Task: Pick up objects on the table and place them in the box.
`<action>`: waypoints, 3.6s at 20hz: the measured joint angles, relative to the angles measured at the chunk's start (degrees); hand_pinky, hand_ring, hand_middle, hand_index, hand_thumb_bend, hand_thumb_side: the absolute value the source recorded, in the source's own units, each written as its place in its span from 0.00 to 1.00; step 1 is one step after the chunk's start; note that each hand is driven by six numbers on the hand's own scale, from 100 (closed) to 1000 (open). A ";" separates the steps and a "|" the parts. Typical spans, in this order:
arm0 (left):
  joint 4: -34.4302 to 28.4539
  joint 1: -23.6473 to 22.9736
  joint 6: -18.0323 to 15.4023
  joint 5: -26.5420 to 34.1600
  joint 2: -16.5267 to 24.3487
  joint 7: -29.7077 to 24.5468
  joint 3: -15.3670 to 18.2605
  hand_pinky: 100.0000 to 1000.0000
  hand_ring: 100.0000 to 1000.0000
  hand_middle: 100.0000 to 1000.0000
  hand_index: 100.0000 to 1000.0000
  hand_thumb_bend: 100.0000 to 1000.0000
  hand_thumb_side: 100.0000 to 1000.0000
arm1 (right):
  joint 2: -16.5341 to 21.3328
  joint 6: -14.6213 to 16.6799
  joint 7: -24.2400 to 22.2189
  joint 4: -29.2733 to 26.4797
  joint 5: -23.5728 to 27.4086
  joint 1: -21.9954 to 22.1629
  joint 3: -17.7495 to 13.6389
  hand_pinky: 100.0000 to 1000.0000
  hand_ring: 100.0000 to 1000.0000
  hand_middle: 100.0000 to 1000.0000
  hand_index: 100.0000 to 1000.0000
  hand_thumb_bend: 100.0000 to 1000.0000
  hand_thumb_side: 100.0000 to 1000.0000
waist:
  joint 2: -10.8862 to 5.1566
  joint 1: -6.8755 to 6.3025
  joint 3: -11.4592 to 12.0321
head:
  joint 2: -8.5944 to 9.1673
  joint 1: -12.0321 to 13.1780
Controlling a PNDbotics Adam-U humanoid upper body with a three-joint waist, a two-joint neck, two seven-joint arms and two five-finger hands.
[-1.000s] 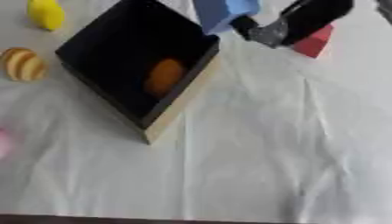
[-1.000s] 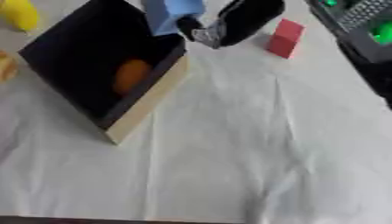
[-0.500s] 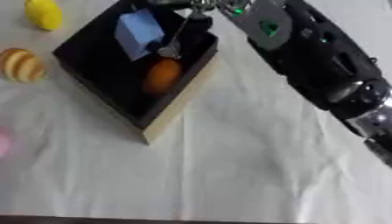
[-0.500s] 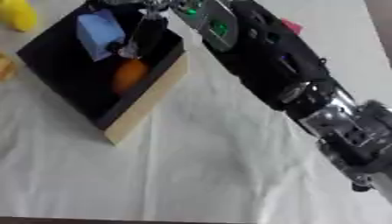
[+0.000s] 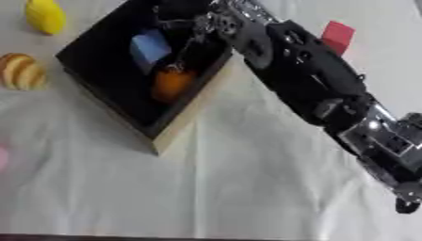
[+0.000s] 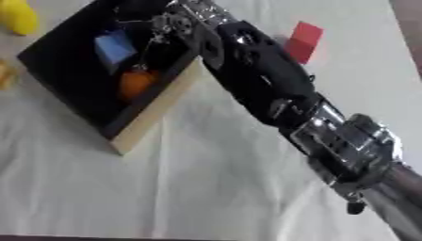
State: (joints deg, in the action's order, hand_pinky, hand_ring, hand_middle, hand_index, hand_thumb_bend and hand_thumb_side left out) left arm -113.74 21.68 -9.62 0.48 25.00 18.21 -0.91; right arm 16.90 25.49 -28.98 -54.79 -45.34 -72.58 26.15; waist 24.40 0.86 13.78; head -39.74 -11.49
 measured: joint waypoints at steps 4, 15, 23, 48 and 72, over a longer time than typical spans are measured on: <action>0.00 -0.02 0.10 0.08 -0.30 -0.09 -0.01 0.68 0.72 0.61 0.79 0.00 0.60 | -0.05 2.81 -0.08 0.45 0.03 -0.01 -0.59 1.00 1.00 1.00 1.00 0.00 0.41 | 0.00 0.00 -0.04 | 0.00 0.00; 0.00 -0.46 0.34 0.30 -0.31 -0.31 -0.03 0.68 0.72 0.61 0.79 0.00 0.60 | 0.04 3.69 -5.49 -2.34 8.13 0.07 -1.81 1.00 1.00 1.00 1.00 0.00 0.35 | 0.00 0.00 -0.35 | 0.00 0.08; 0.00 -0.78 0.53 0.29 -0.31 -0.41 -0.02 0.68 0.72 0.61 0.79 0.00 0.60 | 3.83 -0.67 -8.41 -12.04 15.24 0.13 -3.74 0.98 1.00 0.97 1.00 0.00 0.15 | 0.00 0.00 -1.25 | -0.01 0.74; 0.00 -2.57 1.29 -0.10 0.27 0.30 0.35 0.68 0.73 0.61 0.79 0.00 0.60 | 34.56 -15.90 -1.66 -27.53 19.17 23.67 -11.95 0.94 1.00 0.93 1.00 0.00 0.12 | 0.00 0.00 -4.52 | -0.58 4.53; 0.00 -2.55 1.39 0.00 0.27 0.15 0.32 0.67 0.73 0.62 0.79 0.00 0.60 | 35.82 -23.46 -0.38 -22.80 13.73 27.37 -11.36 0.99 1.00 0.89 1.00 0.00 0.48 | 0.00 0.15 -4.50 | 0.47 4.76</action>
State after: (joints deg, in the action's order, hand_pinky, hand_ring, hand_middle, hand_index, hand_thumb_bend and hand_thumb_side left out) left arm -113.74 19.13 -8.24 0.48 25.28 18.37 -0.59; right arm 52.72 2.03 -29.36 -77.59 -31.61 -45.21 14.79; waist 24.40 1.01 9.28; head -39.28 -6.73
